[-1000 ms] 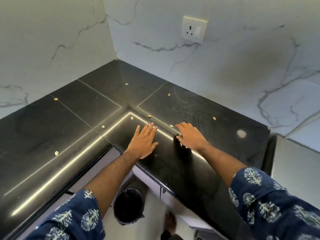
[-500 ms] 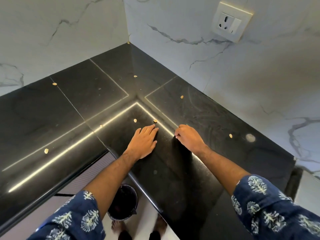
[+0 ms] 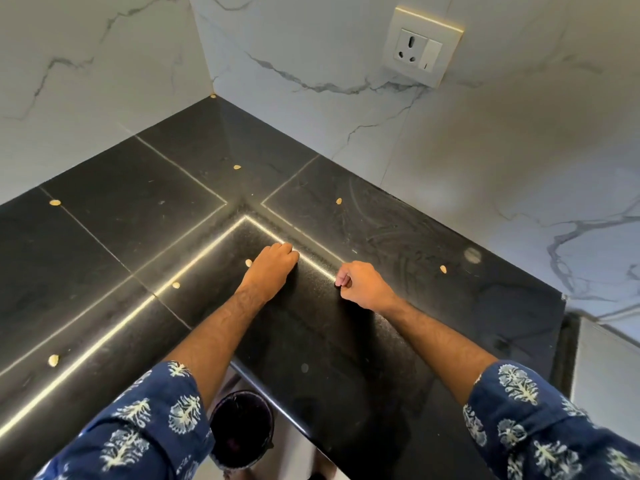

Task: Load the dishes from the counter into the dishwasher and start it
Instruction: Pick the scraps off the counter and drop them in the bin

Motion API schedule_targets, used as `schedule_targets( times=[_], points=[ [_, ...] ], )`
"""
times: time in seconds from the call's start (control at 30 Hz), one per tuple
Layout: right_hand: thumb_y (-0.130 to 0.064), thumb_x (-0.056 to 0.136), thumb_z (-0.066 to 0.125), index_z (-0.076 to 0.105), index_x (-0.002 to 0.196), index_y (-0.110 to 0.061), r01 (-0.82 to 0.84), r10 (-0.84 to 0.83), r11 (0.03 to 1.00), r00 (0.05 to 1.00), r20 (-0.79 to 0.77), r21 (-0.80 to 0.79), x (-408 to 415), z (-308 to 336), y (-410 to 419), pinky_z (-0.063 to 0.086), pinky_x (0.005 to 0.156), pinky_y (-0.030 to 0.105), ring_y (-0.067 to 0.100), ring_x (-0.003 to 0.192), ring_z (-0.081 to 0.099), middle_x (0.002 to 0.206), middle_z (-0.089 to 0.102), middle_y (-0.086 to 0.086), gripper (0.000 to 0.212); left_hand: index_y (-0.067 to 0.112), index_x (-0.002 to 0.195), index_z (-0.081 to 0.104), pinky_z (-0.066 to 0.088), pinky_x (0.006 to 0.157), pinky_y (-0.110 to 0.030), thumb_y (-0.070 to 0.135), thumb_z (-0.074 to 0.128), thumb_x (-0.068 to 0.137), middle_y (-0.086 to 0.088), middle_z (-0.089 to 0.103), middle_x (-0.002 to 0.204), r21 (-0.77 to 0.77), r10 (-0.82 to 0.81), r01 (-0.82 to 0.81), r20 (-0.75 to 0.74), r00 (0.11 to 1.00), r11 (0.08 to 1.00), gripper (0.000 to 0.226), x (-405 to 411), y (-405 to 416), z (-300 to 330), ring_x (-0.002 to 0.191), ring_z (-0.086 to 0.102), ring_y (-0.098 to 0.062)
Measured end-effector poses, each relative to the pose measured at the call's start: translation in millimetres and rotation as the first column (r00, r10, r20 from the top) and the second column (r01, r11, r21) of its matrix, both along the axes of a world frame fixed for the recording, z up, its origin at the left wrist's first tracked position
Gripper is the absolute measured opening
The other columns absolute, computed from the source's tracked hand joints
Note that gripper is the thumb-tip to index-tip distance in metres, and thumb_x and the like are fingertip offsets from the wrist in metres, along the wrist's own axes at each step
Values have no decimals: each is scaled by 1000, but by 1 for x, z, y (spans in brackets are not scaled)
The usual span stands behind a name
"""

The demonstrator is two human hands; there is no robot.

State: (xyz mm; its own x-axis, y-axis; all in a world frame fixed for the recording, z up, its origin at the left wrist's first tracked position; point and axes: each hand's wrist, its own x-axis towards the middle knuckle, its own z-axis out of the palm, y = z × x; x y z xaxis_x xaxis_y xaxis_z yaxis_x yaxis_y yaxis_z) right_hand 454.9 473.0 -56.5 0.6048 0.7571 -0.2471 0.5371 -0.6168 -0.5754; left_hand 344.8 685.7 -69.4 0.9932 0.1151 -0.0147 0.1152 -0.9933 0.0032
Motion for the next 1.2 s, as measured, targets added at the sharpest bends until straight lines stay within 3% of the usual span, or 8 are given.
schedule_targets(
  times=[0.2,0.3,0.4,0.53,0.9,1.0,1.07,1.2],
  points=[
    [3,82,70,70,90,-14,-74,74,997,997,3,22,0,0,-12,49,74,20,4,84,62,94,64,-3,19,11,91,56,44,73,-37,13,53,95,-4,56,90,-74,-8,10,28,1000,997,5,4,-3,3,81,55,-23],
    [0,84,71,70,100,-12,-7,7,996,1000,1,91,-3,5,-21,53,80,24,11,89,63,102,62,-1,20,11,85,58,46,72,-33,14,60,90,1,56,86,-390,144,-86,122,982,917,7,-1,-17,1,78,56,-19],
    [3,83,73,71,110,-5,375,-276,881,903,-329,289,1,16,-40,52,83,21,15,91,68,103,71,7,29,9,87,68,54,76,-23,11,69,89,-1,70,86,-811,356,-182,34,934,556,3,1,-41,7,80,67,-12],
    [10,87,62,65,115,-5,883,-140,415,299,-944,219,13,32,-94,54,81,23,14,89,68,98,74,8,31,11,110,72,57,73,-25,5,68,92,-8,73,90,-983,341,-181,-176,924,-16,19,7,-75,13,81,70,-12],
    [6,93,43,64,106,-3,991,-131,127,-30,-991,-46,65,33,-169,57,65,24,15,74,61,85,64,10,26,11,87,52,34,46,-24,-1,35,92,-1,46,63,-729,288,-182,-470,835,-660,21,62,-149,21,49,41,-11],
    [-6,93,38,64,92,-5,961,-423,274,85,-902,-38,87,28,-162,35,49,20,9,53,37,69,46,3,26,11,88,53,29,41,-23,10,41,97,4,40,57,-704,271,-183,-481,834,-686,15,67,-153,18,43,33,-8],
    [-11,94,47,66,87,-8,876,-704,481,409,-580,34,99,21,-158,34,55,25,11,60,42,73,50,1,20,11,89,55,27,40,-23,13,45,98,5,37,56,-731,289,-200,-484,826,-653,14,69,-152,16,42,29,-7],
    [-26,91,69,66,99,-13,581,-577,814,811,90,-14,107,10,-163,49,77,34,16,87,58,92,62,-3,16,10,94,57,27,40,-22,14,46,99,6,35,55,-779,314,-218,-468,826,-588,13,65,-146,13,40,27,-6]
  ],
)
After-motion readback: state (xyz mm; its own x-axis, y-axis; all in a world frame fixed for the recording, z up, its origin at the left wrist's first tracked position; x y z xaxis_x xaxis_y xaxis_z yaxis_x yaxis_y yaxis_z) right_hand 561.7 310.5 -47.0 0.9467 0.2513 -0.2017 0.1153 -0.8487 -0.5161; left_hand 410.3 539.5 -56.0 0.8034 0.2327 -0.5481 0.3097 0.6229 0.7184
